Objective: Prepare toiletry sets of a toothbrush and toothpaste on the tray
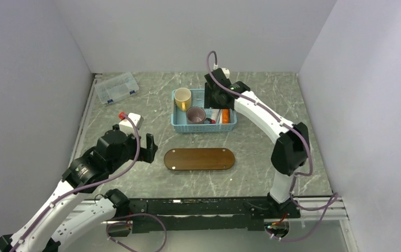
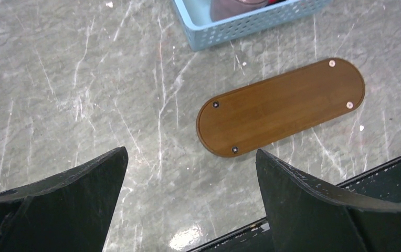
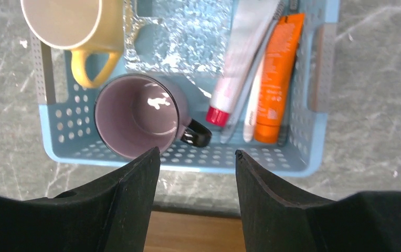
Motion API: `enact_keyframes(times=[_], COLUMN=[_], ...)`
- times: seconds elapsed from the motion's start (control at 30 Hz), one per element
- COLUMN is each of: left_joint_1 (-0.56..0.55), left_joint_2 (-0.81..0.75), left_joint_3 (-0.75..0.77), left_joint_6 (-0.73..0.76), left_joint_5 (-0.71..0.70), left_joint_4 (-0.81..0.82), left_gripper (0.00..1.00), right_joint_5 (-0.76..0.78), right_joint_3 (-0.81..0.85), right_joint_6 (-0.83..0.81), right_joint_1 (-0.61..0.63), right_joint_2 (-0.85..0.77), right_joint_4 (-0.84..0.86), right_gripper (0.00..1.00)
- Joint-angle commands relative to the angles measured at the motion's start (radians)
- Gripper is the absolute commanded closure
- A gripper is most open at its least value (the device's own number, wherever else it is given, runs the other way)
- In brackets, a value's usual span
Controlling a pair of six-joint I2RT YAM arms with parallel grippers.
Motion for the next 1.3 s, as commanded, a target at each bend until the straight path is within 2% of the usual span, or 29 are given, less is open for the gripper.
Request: enact_keyframes(times=[0.0,0.27,0.6,1.27], left_joint_1=[0.000,0.000,0.001,0.000], left_joint_2=[-0.061,-0.149,-0.142,-0.159], left_joint_3=[-0.054,-0.120,-0.123,-0.126], left_joint_6=[0.036,0.034,0.038,0.039], left_joint_5=[0.050,0.062,0.077,0.077], left_joint_4=[0.010,0.066,0.060,0.062], left_gripper=[0.01,0.01,0.01,0.01], right_joint_5=[-0.011,-0.020,0.004,0.017], right_joint_3=[0.133,0.304,0.465,0.539], right_joint_6=[0.022,0.035,0.030,0.065], right_joint_1=[-0.001,0.000,-0.001,-0.030], right_joint_2=[0.085,0.265,0.406,0.514], right_joint_4=[-0.016,-0.049,-0.098,-0.101], right_gripper=[0.43,0.44,0.45,0.53])
